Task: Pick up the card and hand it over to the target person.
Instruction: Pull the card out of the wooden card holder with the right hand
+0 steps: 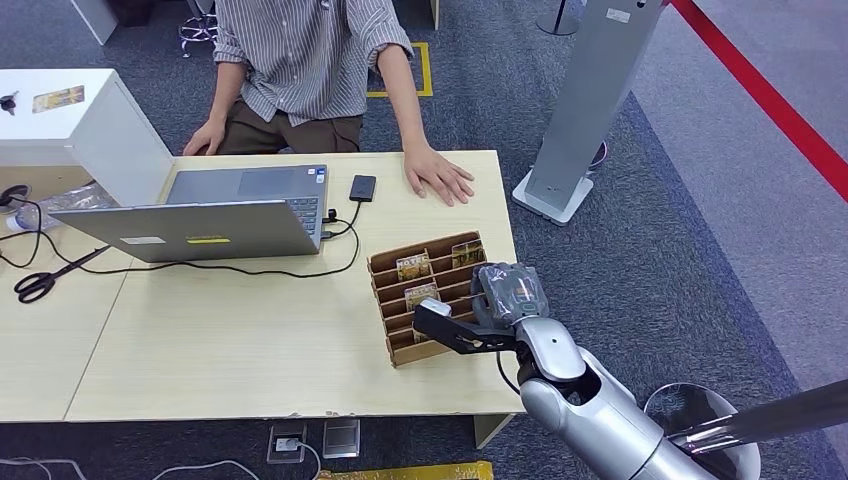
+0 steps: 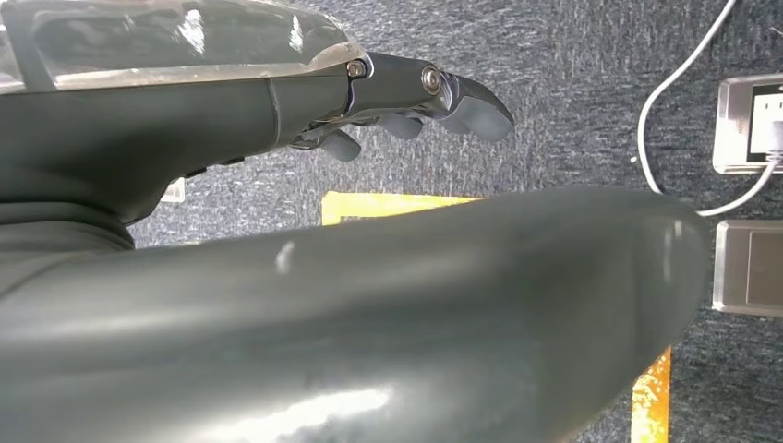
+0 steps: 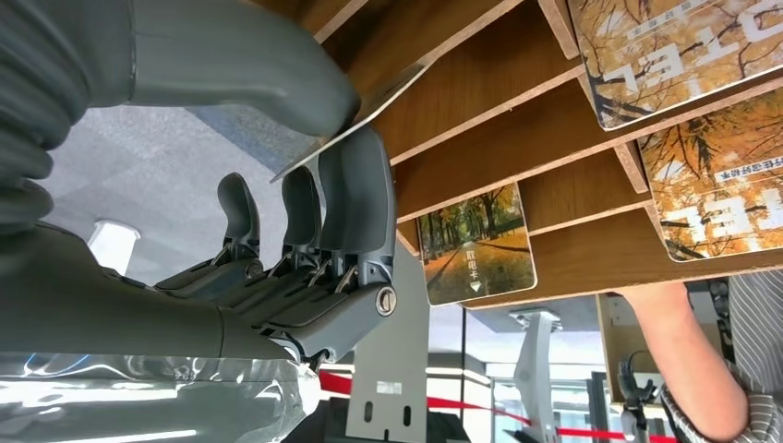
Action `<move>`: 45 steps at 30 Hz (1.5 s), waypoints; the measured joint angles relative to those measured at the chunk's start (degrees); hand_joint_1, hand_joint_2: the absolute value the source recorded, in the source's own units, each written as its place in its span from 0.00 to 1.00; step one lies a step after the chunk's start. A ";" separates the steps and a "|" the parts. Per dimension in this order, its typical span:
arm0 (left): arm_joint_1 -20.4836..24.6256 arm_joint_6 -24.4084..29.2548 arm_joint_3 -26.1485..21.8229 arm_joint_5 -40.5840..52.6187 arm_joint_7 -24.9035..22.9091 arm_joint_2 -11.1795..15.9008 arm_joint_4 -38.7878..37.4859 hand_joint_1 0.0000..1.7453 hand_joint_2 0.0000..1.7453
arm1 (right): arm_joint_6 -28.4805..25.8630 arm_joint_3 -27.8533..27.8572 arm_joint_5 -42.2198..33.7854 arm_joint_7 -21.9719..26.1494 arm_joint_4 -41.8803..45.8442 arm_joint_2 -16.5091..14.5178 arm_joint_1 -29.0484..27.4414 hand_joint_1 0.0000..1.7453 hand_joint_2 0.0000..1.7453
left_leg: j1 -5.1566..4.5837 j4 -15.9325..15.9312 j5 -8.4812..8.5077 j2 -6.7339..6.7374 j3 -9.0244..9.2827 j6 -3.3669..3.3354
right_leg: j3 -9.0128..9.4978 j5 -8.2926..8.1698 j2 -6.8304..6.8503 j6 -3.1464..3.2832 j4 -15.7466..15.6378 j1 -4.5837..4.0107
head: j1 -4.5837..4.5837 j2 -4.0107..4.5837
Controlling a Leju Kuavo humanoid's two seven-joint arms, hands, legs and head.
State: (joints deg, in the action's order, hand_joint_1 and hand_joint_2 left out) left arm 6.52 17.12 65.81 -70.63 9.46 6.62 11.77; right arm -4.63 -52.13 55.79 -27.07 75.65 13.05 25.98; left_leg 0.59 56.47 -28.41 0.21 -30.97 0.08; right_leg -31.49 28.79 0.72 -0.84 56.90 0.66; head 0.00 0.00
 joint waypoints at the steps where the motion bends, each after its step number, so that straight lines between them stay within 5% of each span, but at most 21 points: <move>1: 0.00 0.00 -0.02 -0.02 0.01 0.00 0.01 0.00 0.00 | 0.00 0.00 -0.01 -0.01 -0.02 -0.02 0.01 0.67 1.00 | 0.00 -0.02 0.01 0.00 0.02 0.00 | 0.02 -0.01 -0.02 0.01 -0.02 0.00 | 0.00 0.00; 7: -0.02 -0.01 0.00 0.01 0.05 0.02 0.01 0.00 0.00 | -0.01 -0.03 -0.09 -0.02 -0.15 -0.09 -0.03 0.78 1.00 | 0.00 0.04 -0.01 0.01 -0.04 0.01 | -0.04 0.01 0.01 -0.02 0.03 0.00 | 0.00 0.00; 11: 0.01 0.02 0.12 0.12 0.03 0.03 0.02 0.00 0.00 | 0.01 -0.07 -0.35 -0.01 -0.35 -0.05 -0.06 0.95 1.00 | 0.00 0.02 -0.01 0.00 -0.03 0.01 | -0.03 0.01 0.02 -0.02 0.02 0.00 | 0.00 0.00; 15: 0.03 0.27 0.39 0.43 0.44 0.02 0.01 0.00 0.00 | 0.02 -0.07 -0.58 -0.02 -0.20 0.06 -0.08 0.98 1.00 | 0.00 0.04 -0.01 -0.02 -0.03 0.01 | -0.02 0.02 0.04 -0.02 0.03 0.00 | 0.00 0.00; 19: 0.01 0.12 0.35 0.46 1.09 0.11 0.12 0.00 1.00 | -0.20 -0.19 -0.46 0.07 -0.12 0.10 0.03 0.92 1.00 | 0.00 0.02 -0.01 -0.01 -0.02 0.01 | -0.02 0.01 0.04 -0.02 0.02 0.00 | 0.00 0.00; 28: 0.00 -0.02 -0.14 -0.02 0.79 0.24 -0.01 0.00 1.00 | -0.41 -0.17 -0.15 0.40 2.39 0.91 1.06 0.92 1.00 | 0.00 0.01 -0.01 0.01 0.00 0.00 | -0.01 0.01 0.00 0.00 0.02 0.00 | 0.00 0.00; 36: 0.00 -0.61 -0.20 -0.14 0.41 0.95 -0.04 0.00 1.00 | 10.98 2.58 -19.38 1.20 18.60 7.69 8.80 0.92 1.00 | -0.06 0.27 -0.07 0.05 -0.27 -0.01 | -0.31 0.07 -0.03 -0.04 0.30 0.06 | 0.00 0.00; 45: -0.07 -0.74 -0.85 -0.82 0.25 0.55 -0.17 0.00 1.00 | 14.75 4.22 -27.56 1.64 25.54 10.13 16.74 0.92 1.00 | -0.06 0.22 -0.06 0.00 -0.20 -0.01 | -0.24 0.08 0.02 -0.03 0.24 0.06 | 0.00 0.00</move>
State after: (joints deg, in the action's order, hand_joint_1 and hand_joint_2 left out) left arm 6.44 16.38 64.96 -71.44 9.71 7.16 11.60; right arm 10.12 -47.91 28.22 -25.43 101.18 23.18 42.73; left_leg 0.52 56.68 -28.47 0.22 -31.17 0.07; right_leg -31.73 28.87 0.74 -0.87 57.14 0.73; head 0.00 0.00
